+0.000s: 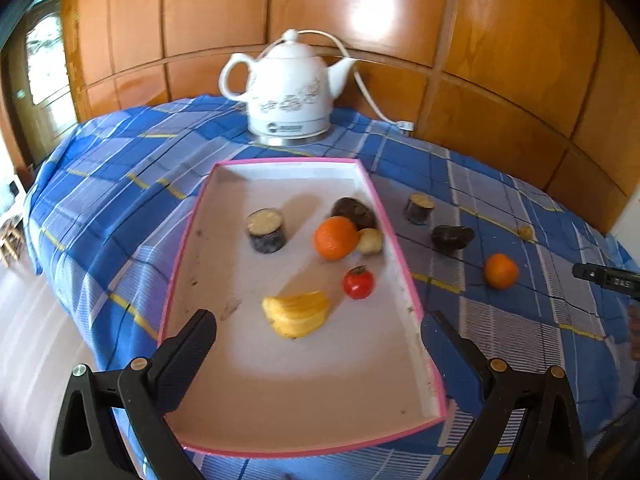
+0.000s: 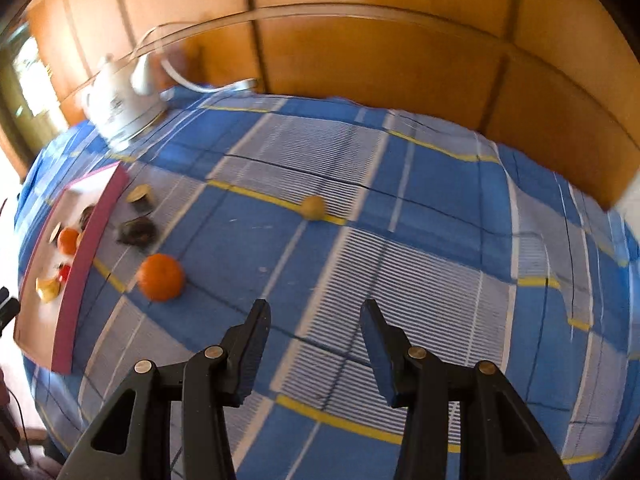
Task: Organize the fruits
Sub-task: 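Reach the left gripper to a dark cut round slice and grasp it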
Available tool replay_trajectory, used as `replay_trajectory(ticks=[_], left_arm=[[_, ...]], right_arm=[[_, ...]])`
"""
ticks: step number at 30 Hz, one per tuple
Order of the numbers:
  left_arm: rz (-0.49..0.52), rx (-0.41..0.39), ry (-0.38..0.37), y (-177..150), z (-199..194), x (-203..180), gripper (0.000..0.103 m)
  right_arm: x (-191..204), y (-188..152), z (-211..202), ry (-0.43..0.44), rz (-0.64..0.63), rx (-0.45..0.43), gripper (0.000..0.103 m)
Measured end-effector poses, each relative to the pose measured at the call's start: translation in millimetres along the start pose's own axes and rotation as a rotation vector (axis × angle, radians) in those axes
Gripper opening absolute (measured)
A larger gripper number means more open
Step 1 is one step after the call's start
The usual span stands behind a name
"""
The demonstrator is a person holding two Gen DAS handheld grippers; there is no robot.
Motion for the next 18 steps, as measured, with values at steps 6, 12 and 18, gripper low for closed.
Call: replay_trajectory(ticks=[6,12,18], left_arm=[[0.079,0.011,-0.068,27,9,-26,0.094],[0.163,0.06,-0.147,64,34,-58,0.07],[0.152,0.158,-0.22,103,80,-82,0.059]], right_arm=[[-2,6,-5,0.03,0.035,-0.011,0.047],[10,8,-6,0.054,0.006,-0.013,0.047],[13,11,-9,0.075,0.005,-0.018,0.047]])
Point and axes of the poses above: each gripper's, at about its wrist camera, not at the fingertips, and z roughly the way its jaws point, x to its left, y to its top, the point moved 4 cm from there along z, roughly the way its jaws point, and after that the axes turned 6 degrees about z, right-handed, at the moved point
